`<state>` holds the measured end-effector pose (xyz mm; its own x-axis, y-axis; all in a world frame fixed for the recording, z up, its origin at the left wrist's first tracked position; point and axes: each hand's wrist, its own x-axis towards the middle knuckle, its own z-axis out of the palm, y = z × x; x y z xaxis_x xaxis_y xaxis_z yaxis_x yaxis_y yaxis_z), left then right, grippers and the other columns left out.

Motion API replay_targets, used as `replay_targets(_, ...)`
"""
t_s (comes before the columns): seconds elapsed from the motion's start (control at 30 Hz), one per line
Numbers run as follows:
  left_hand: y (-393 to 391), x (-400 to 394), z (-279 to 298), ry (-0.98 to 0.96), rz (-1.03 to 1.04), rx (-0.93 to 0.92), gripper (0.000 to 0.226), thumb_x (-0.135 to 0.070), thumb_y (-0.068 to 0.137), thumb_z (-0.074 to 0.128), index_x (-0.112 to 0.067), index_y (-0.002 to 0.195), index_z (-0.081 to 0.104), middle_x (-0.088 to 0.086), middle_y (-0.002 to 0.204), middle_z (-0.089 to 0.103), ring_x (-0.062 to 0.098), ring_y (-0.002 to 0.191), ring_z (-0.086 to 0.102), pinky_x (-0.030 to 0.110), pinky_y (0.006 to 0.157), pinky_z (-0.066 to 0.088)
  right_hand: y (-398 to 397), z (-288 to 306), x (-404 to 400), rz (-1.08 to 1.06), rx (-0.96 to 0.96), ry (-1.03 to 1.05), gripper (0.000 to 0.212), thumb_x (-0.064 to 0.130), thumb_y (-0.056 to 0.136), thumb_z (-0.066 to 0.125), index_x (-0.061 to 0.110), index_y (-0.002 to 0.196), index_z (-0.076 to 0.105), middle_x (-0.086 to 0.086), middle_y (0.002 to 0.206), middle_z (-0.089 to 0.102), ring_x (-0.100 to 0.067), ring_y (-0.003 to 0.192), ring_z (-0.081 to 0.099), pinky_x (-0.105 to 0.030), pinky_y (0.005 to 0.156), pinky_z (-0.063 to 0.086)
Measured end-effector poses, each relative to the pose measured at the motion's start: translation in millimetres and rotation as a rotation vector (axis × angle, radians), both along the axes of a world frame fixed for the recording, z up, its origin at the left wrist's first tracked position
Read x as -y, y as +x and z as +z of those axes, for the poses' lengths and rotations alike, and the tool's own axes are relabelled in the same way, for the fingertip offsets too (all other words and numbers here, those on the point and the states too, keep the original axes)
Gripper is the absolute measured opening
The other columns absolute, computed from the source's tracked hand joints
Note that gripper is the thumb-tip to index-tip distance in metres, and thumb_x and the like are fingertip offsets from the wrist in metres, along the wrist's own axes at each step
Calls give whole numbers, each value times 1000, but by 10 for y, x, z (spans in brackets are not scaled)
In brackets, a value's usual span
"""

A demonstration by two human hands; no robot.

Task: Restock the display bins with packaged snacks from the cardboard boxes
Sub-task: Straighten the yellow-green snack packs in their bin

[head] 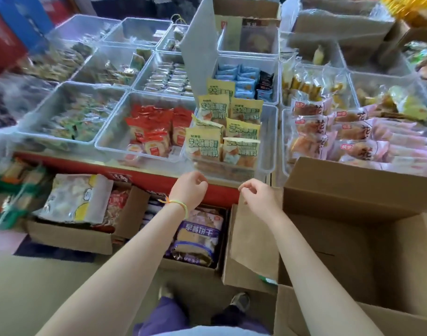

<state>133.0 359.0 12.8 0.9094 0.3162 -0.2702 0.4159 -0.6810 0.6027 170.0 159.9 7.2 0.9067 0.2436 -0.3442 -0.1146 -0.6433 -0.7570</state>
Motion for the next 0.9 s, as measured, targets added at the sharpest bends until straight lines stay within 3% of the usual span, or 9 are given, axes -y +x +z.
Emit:
replay_targets(0.2,526,-692,-172,47,-62,53,39,-22,94,56,-12,132,51,11,134,48,27,126,43,35,104,34,306,0,-587,-114,48,-36,16,21,100,48,24,104,64,5,93,64,-16,82,60,-26,63,42)
replay_targets(0.33,855,-1169,-273,27,-182,95,51,-24,94,58,-11,142,44,9,144,45,27,132,40,36,109,31,517,55,-1157,-149,134,-131,18,18,100,50,21,111,63,7,100,58,-6,76,52,-12,57,35)
replay_targets(0.5,1174,-1431,-408,-145,-314,89,51,-22,96,56,-15,145,42,6,145,46,24,132,43,36,110,34,828,-22,-1819,-73,431,-303,30,4,93,54,9,121,64,-4,126,59,-16,115,52,-30,101,41)
replay_targets(0.6,1310,-1441,-469,-200,-309,120,39,-23,95,57,-15,133,53,3,125,60,24,117,52,31,94,38,970,-75,-1977,-5,590,-447,44,-5,85,57,5,128,60,-13,133,57,-31,126,50,-45,108,40)
replay_targets(0.67,1398,-1450,-515,-153,-334,107,30,-27,92,61,-16,120,62,-1,112,64,24,109,51,31,86,36,1101,-88,-1979,69,530,-614,53,-2,85,56,9,137,52,-10,138,54,-29,131,46,-44,110,33)
replay_targets(0.77,1507,-1464,-530,-107,-370,72,33,-31,89,66,-23,121,62,-7,106,65,22,108,46,32,82,38,1260,-67,-1920,180,382,-820,35,1,88,55,14,121,56,-5,123,58,-27,118,50,-40,105,33)
replay_targets(0.9,1505,-1427,-578,-117,-337,82,41,-35,87,69,-29,124,53,-16,94,64,15,103,42,31,75,39,1385,-11,-1792,118,281,-716,23,-3,88,51,14,99,63,-3,103,57,-25,92,48,-33,79,35)
